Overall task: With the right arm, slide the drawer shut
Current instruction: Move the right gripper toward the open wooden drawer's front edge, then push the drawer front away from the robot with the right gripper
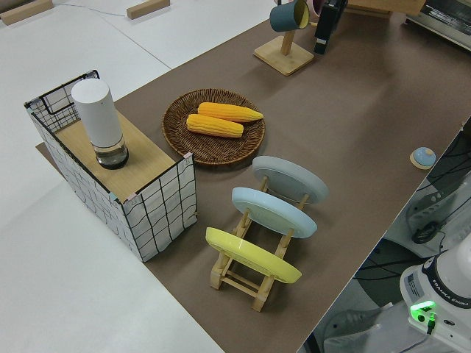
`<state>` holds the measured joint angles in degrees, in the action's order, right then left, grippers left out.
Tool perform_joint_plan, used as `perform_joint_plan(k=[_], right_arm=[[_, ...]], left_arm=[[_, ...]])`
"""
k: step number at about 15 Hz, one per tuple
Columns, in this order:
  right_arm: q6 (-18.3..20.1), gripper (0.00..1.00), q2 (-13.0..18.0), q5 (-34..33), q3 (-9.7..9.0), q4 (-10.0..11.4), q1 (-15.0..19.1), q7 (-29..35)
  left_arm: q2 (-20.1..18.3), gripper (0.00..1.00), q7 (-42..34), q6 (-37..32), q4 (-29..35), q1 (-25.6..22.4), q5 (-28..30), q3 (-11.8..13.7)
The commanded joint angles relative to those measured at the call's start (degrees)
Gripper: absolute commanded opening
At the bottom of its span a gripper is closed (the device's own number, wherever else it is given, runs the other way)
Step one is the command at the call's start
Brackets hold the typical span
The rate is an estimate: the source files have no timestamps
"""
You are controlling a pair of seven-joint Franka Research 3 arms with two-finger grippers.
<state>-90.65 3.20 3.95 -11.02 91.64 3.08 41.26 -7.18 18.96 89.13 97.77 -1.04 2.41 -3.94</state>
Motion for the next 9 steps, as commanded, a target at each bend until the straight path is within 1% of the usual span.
perform_joint_plan(k=[1,3,4,5,7,9], right_arm=[[0.74,0.0,-0.47,1.14,-3.82,-0.85,-0.18,12.31],[0.22,0.0,-0.3,0.97,-5.4,-0.68,-0.53,18.73],[-0.05,0.0,-0.3,0.79,-6.46,-0.5,-1.22,20.94],[-0.75,0.0,-0.3,0.44,-7.16,0.2,-1.75,22.88],[-3.99,0.0,-0.21,-0.17,-8.48,2.74,-3.16,27.7],[-6.45,0.0,-0.47,-2.01,-9.72,4.41,-4.56,31.58]], left_arm=[[-0.47,0.99,-0.51,-0.89,-0.21,0.07,0.05,0.25],[-0.47,0.99,-0.51,-0.89,-0.21,0.07,0.05,0.25],[-0.47,0.99,-0.51,-0.89,-0.21,0.07,0.05,0.25],[-0.47,0.99,-0.51,-0.89,-0.21,-0.02,0.05,0.25],[-0.47,0.99,-0.51,-0.89,-0.21,0.07,0.05,0.25],[-0.47,0.99,-0.59,-0.89,-0.21,0.07,0.05,0.25]])
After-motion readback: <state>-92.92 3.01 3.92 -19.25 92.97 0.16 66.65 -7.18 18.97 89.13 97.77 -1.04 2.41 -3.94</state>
